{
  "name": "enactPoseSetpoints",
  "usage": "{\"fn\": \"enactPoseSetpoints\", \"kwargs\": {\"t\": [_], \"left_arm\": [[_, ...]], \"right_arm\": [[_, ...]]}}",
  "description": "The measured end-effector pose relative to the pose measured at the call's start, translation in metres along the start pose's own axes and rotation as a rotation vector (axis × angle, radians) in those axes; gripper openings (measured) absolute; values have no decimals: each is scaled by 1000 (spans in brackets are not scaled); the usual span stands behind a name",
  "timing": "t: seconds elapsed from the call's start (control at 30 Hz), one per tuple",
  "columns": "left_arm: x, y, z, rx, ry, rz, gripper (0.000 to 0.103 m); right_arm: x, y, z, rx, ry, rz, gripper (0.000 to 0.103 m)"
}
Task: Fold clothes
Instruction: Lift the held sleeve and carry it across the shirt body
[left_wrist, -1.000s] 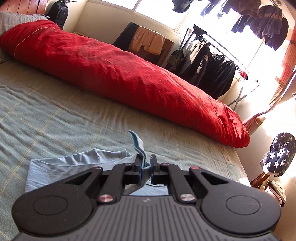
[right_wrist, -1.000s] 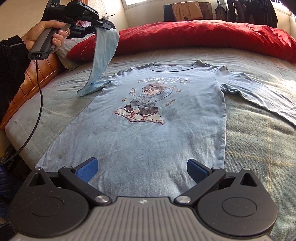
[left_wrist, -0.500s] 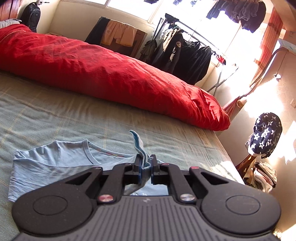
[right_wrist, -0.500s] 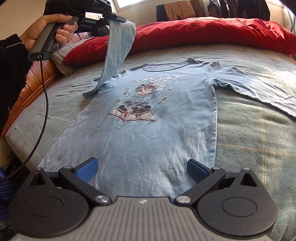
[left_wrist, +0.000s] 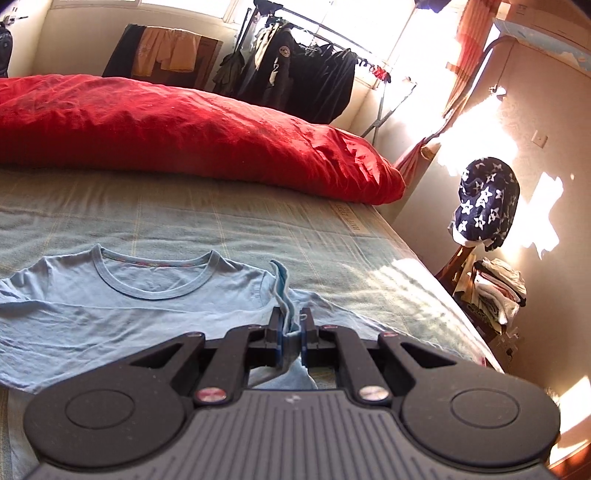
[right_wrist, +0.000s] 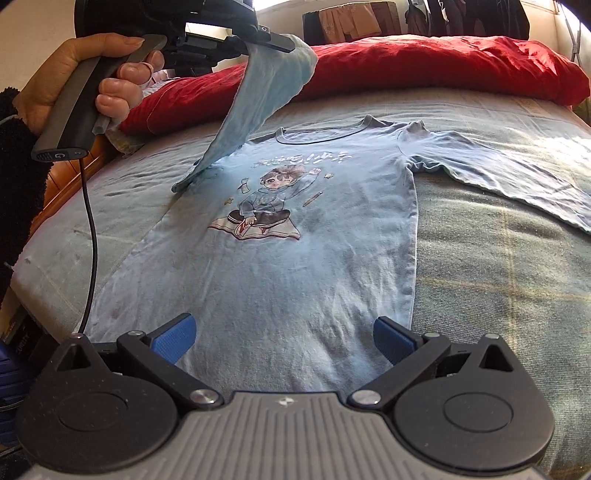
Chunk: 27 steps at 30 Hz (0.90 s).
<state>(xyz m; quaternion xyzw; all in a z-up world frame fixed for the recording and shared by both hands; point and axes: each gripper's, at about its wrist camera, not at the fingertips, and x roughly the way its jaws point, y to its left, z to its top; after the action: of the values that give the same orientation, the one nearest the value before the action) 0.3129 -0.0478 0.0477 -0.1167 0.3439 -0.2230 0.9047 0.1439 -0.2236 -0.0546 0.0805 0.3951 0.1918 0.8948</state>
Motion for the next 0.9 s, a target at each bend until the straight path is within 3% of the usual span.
{"fn": "enactPoseSetpoints", "kwargs": {"t": [0.53,0.9], "left_arm": [[52,-23,-40,26,99,-28,6],[70,-46,-50,96,118,-31,7]], "right_arm": [[-1,-7,-6,20,17,-30,103],[0,-9,-7,28,30,-53,103]]}}
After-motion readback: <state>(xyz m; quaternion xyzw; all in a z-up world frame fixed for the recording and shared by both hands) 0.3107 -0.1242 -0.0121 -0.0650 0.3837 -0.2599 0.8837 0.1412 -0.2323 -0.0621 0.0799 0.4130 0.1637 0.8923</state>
